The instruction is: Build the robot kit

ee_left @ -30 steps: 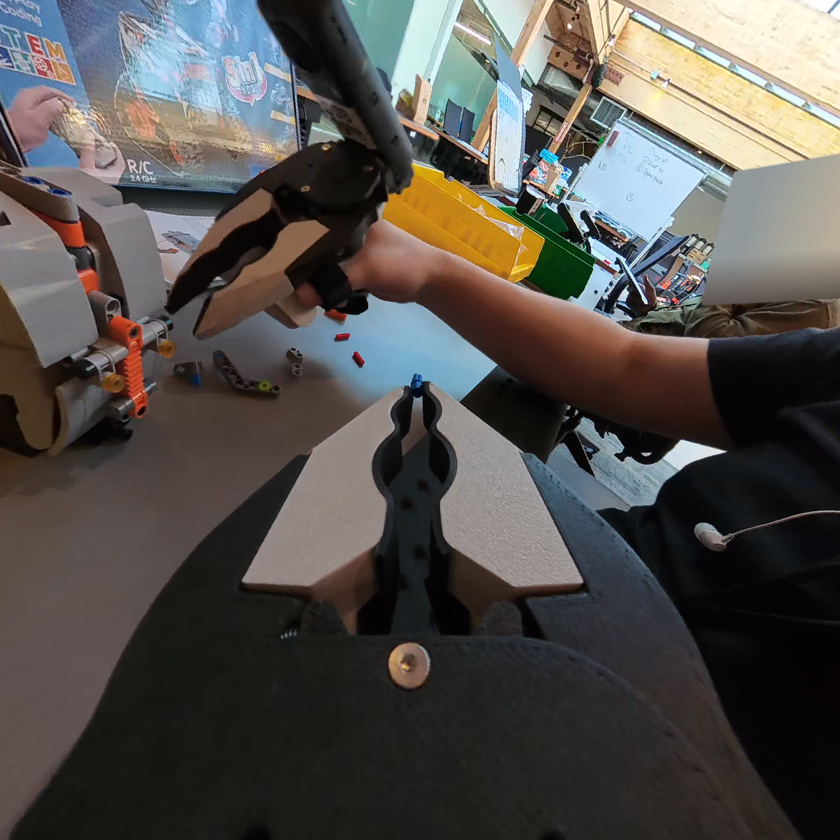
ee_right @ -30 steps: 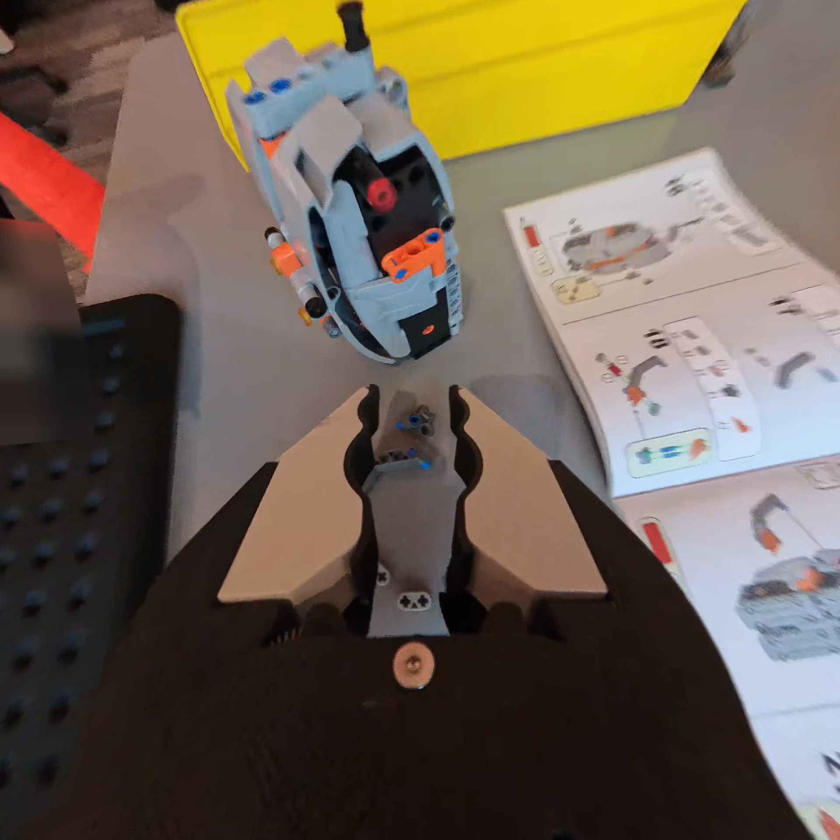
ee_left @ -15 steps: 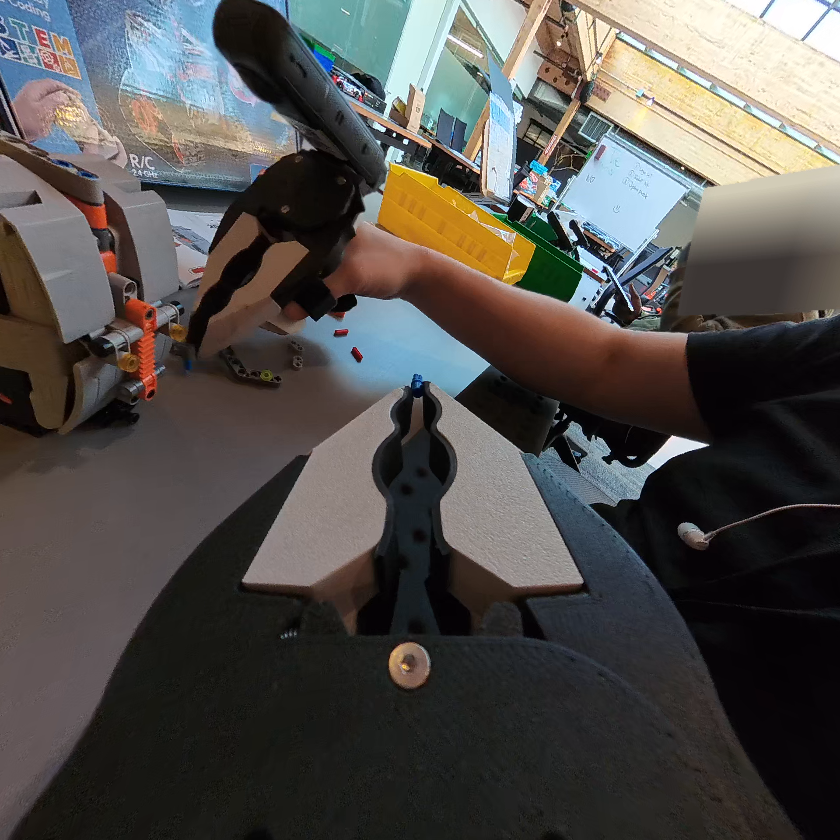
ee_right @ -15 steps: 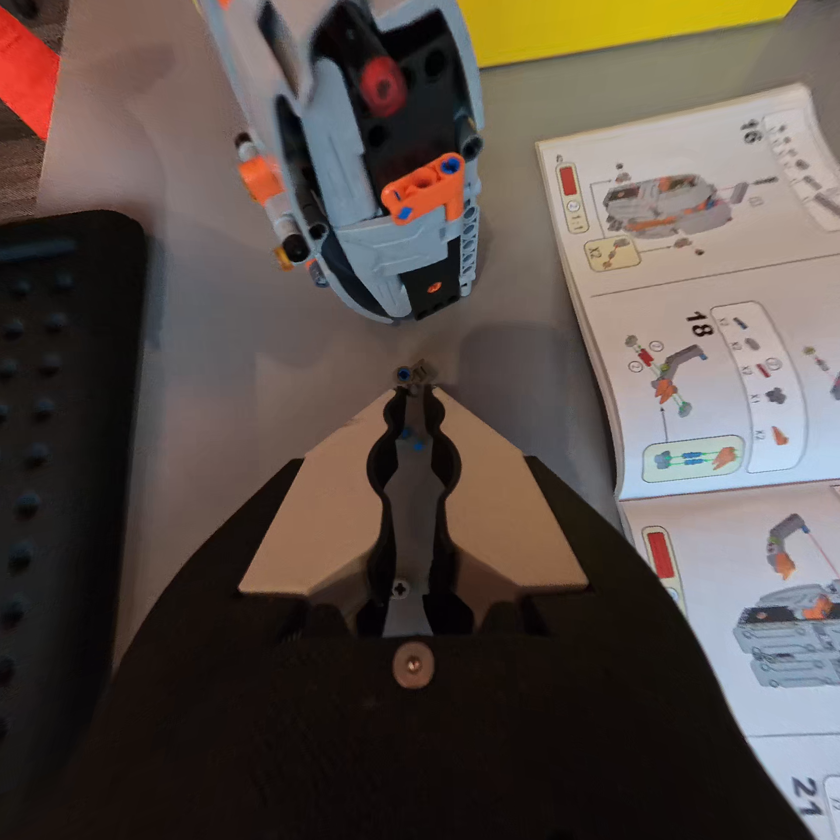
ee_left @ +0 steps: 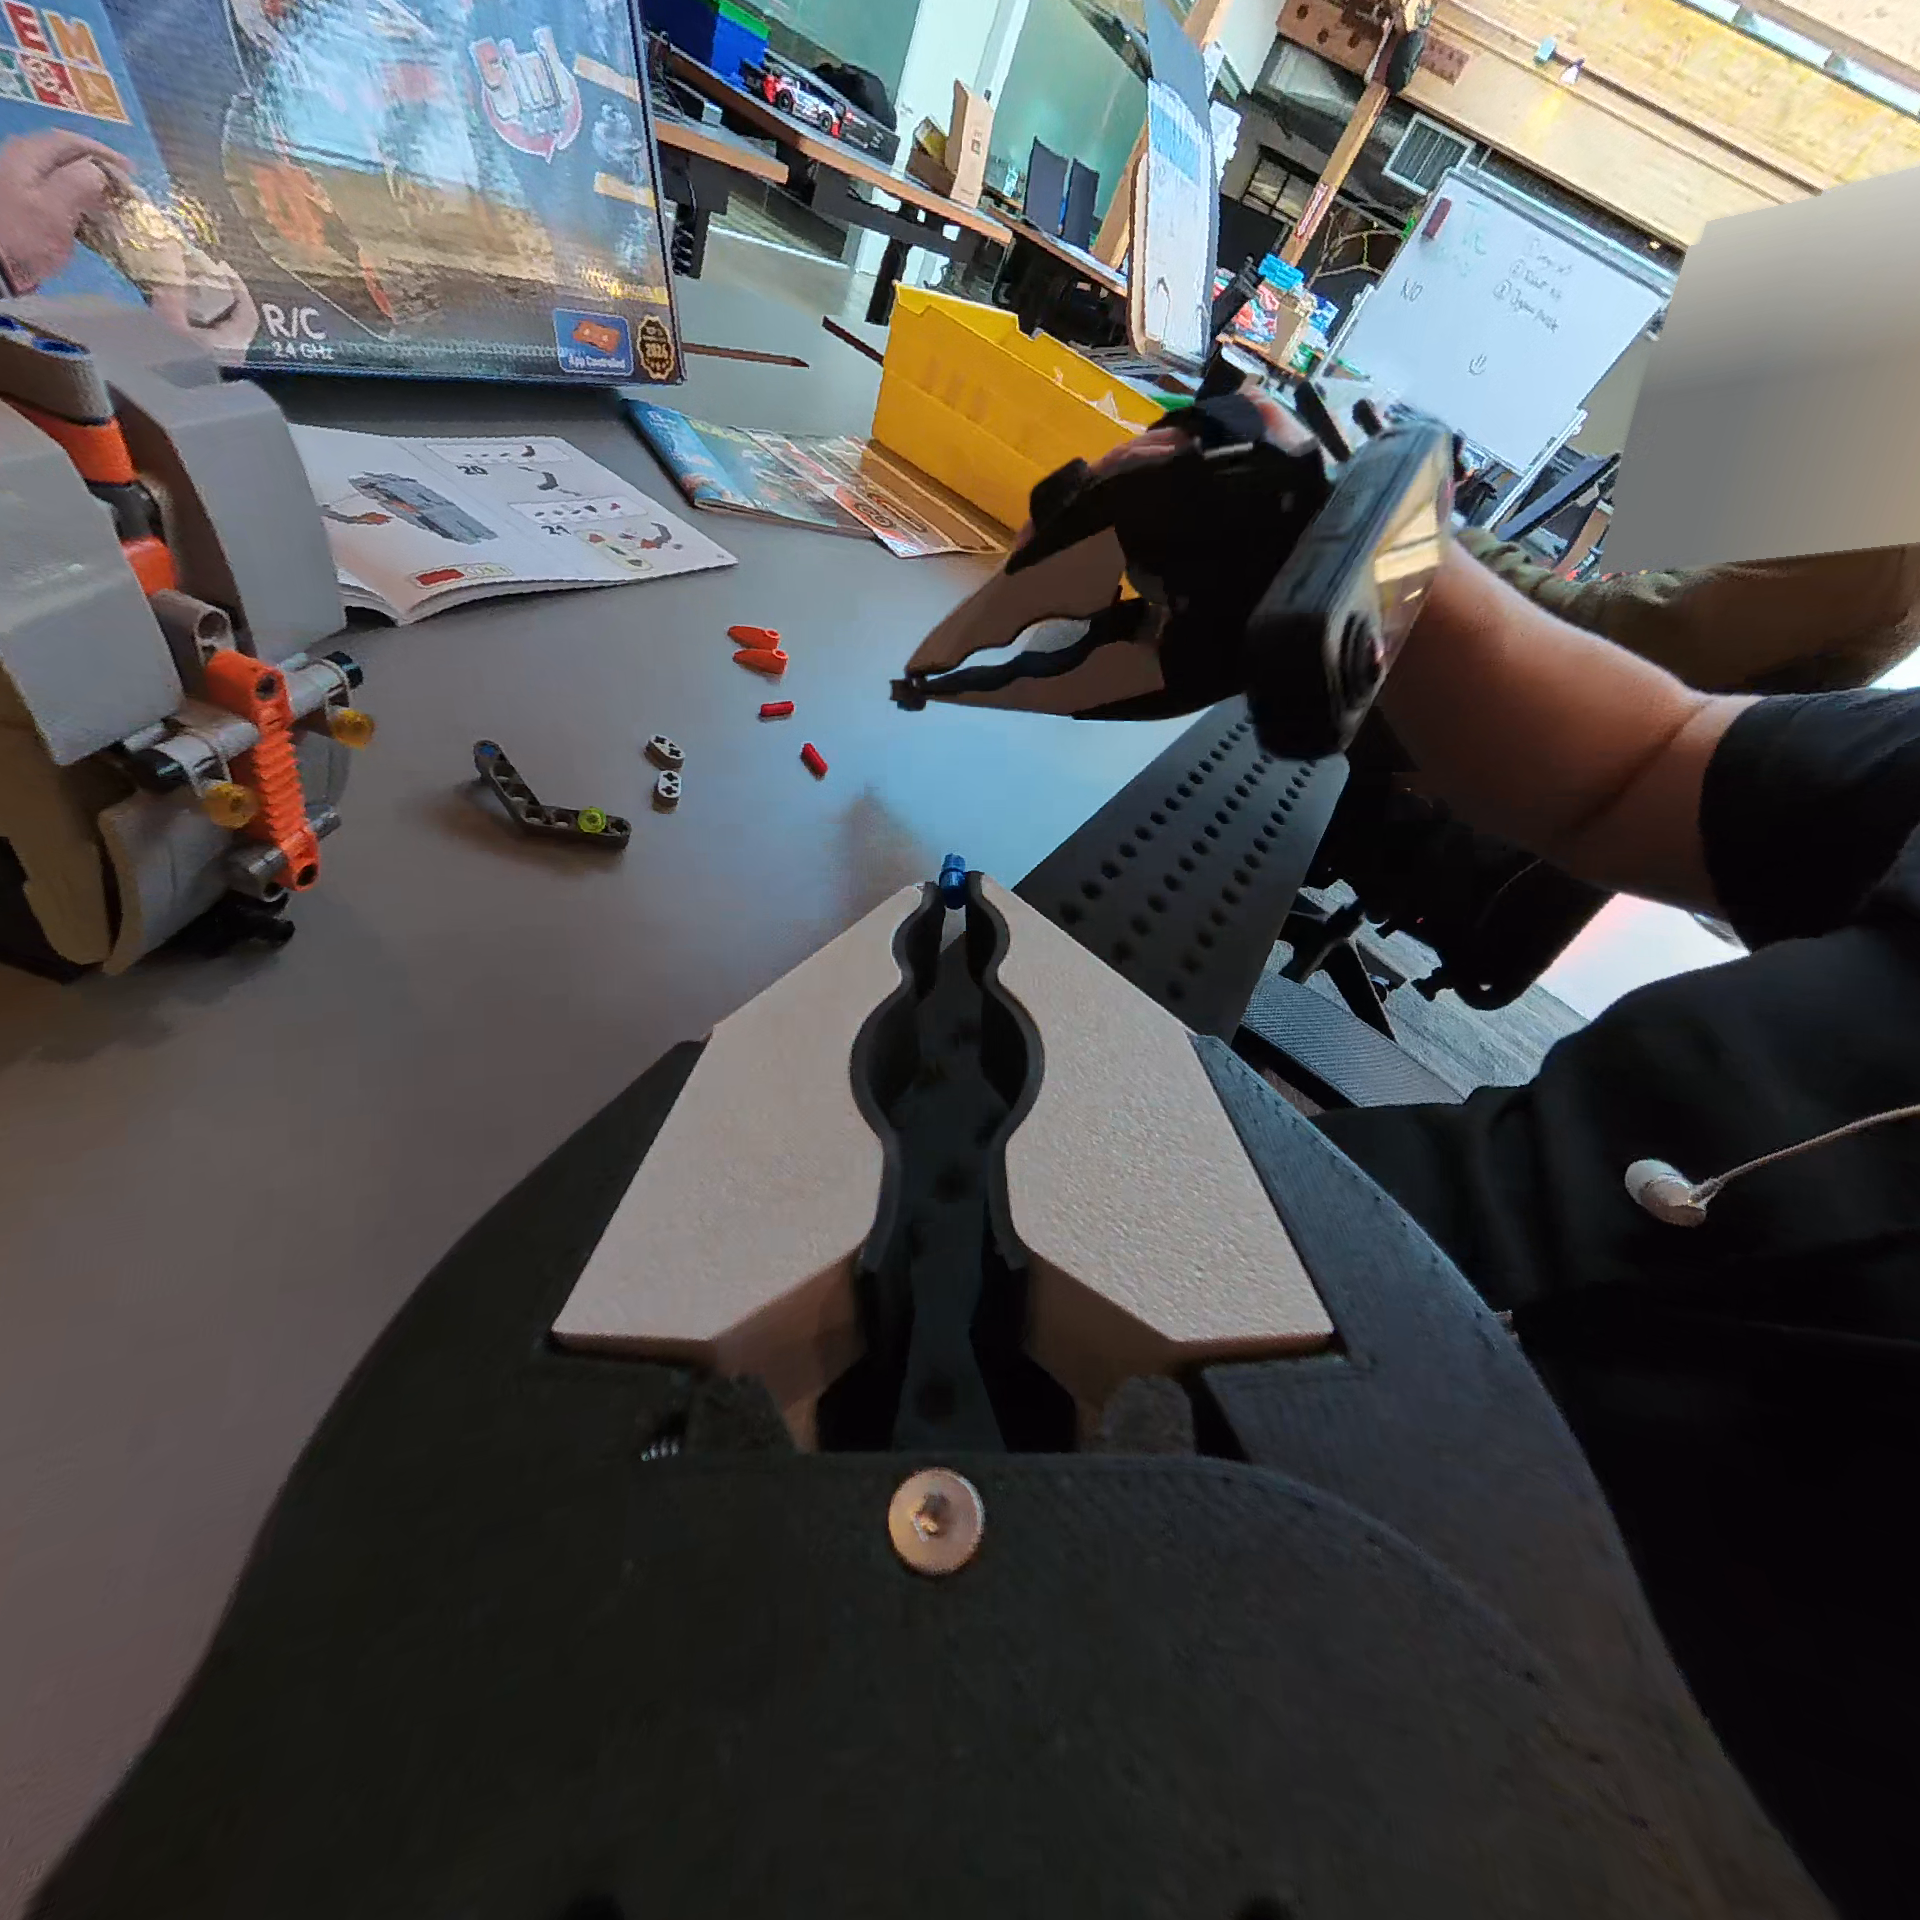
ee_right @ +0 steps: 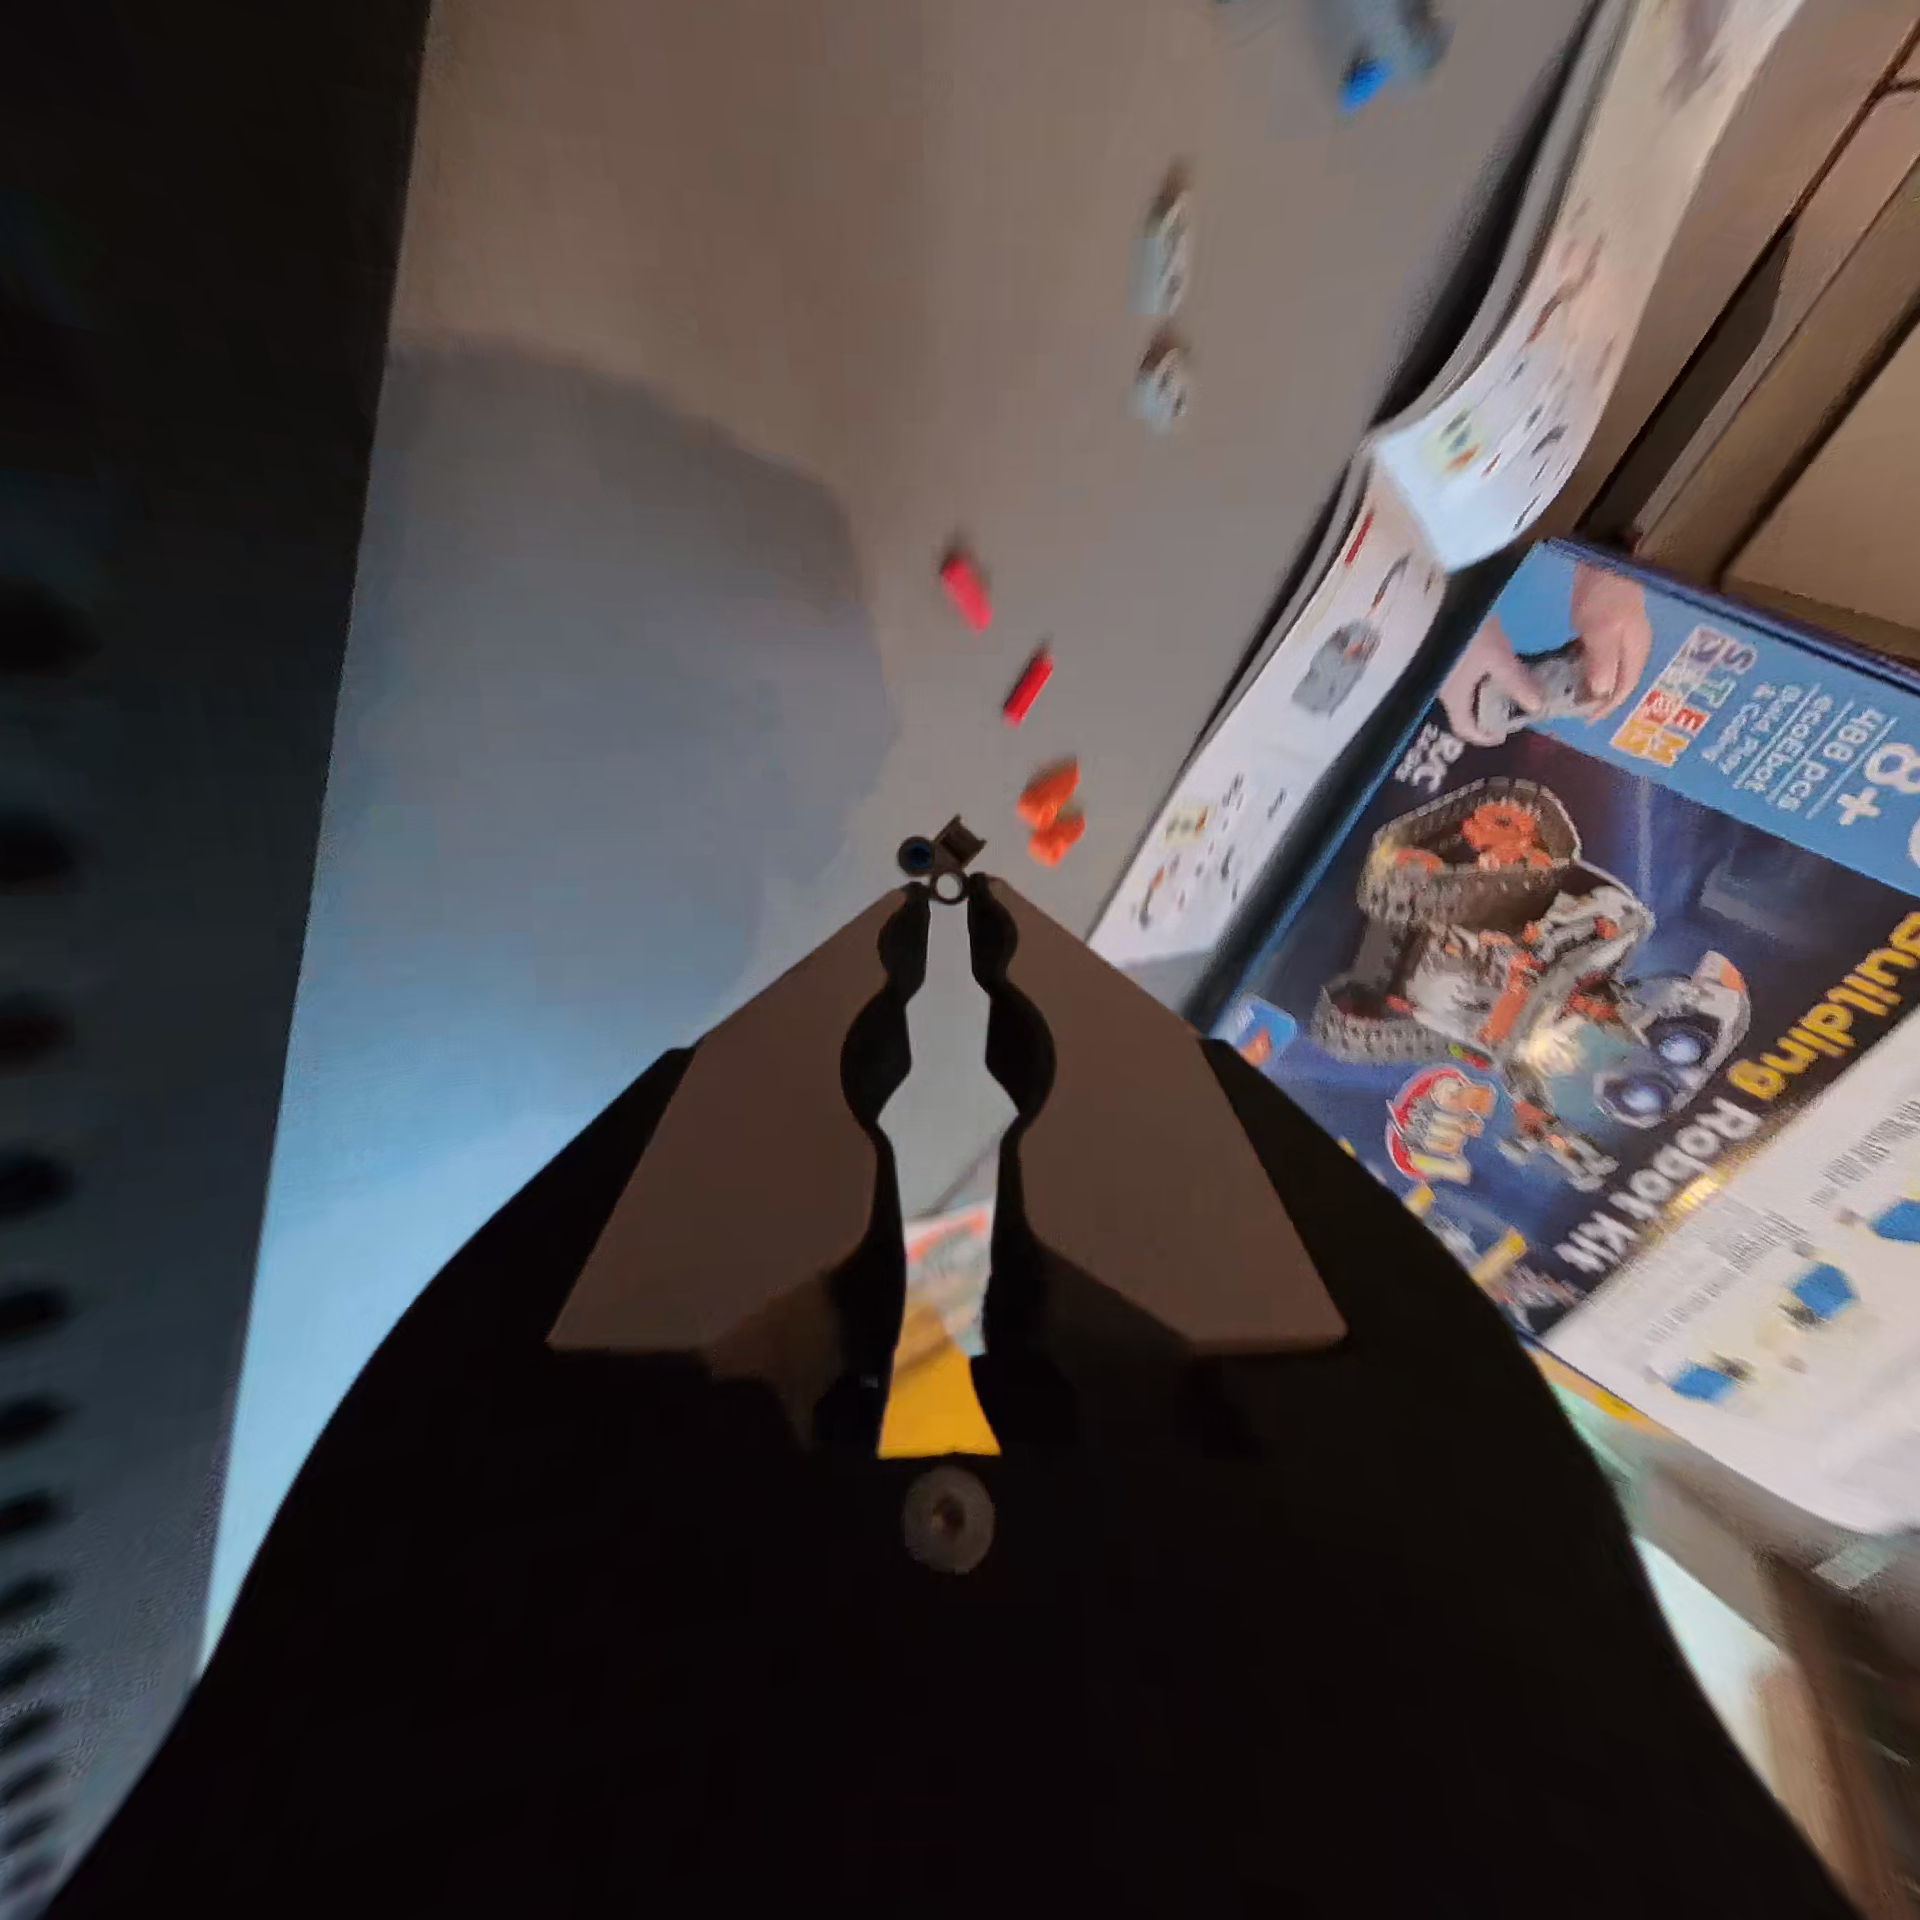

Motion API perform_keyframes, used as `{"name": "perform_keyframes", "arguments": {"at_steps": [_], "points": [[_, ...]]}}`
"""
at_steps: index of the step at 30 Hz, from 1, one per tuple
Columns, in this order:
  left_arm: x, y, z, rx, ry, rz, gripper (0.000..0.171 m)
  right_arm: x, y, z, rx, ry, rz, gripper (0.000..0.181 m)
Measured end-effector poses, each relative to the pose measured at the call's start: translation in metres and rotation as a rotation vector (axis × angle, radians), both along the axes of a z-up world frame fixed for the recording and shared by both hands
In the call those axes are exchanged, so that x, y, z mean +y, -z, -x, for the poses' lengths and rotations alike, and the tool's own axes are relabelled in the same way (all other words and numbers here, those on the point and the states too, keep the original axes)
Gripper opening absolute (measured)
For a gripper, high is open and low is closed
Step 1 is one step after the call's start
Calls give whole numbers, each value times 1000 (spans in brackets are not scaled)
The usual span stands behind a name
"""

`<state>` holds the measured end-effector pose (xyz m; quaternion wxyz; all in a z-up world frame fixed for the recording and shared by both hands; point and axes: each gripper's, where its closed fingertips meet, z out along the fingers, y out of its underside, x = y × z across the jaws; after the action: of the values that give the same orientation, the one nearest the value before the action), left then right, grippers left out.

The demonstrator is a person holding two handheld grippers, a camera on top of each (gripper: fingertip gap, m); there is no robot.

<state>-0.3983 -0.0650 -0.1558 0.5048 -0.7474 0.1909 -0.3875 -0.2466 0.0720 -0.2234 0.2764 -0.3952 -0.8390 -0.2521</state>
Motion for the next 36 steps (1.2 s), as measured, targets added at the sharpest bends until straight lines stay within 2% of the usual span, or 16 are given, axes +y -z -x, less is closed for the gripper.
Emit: {"name": "perform_keyframes", "arguments": {"at_steps": [4, 7, 12, 15, 17, 22, 26, 28, 30, 33, 34, 36], "points": [[-2, -2, -8, 15, 14, -6, 3, 21, 8, -48, -235, 30, -152, 8], [-3, -2, -10, 27, 20, 2, 3, 31, 11, -66, -338, 45, -213, 8], [-2, -1, -10, 31, 17, 7, 2, 17, 19, -55, -298, 24, -152, 18], [-2, -1, -10, 19, 16, 12, 3, 15, 12, -56, -142, 105, -27, 18], [-4, -1, -9, 10, 19, 11, 2, 23, 0, -63, 69, 227, 93, 18], [-5, 0, -7, -15, 28, 18, 2, 28, 1, -66, 717, 548, 668, 20], [-5, -3, -10, -19, 40, 19, 3, 30, 15, -62, 976, 796, 964, 25], [-6, -6, -13, -12, 48, 13, 2, 22, 13, -49, 1076, 846, 1124, 27], [-6, -8, -17, -2, 56, 7, 2, 23, 17, -43, 1112, 884, 1144, 29], [-8, -11, -21, 9, 67, 1, 2, 27, 25, -42, 1069, 900, 1054, 36], [-8, -11, -21, 15, 67, 0, 2, 27, 25, -40, 1062, 889, 1019, 34], [-8, -13, -21, 18, 68, -5, 2, 28, 29, -39, 1024, 861, 955, 17]]}}
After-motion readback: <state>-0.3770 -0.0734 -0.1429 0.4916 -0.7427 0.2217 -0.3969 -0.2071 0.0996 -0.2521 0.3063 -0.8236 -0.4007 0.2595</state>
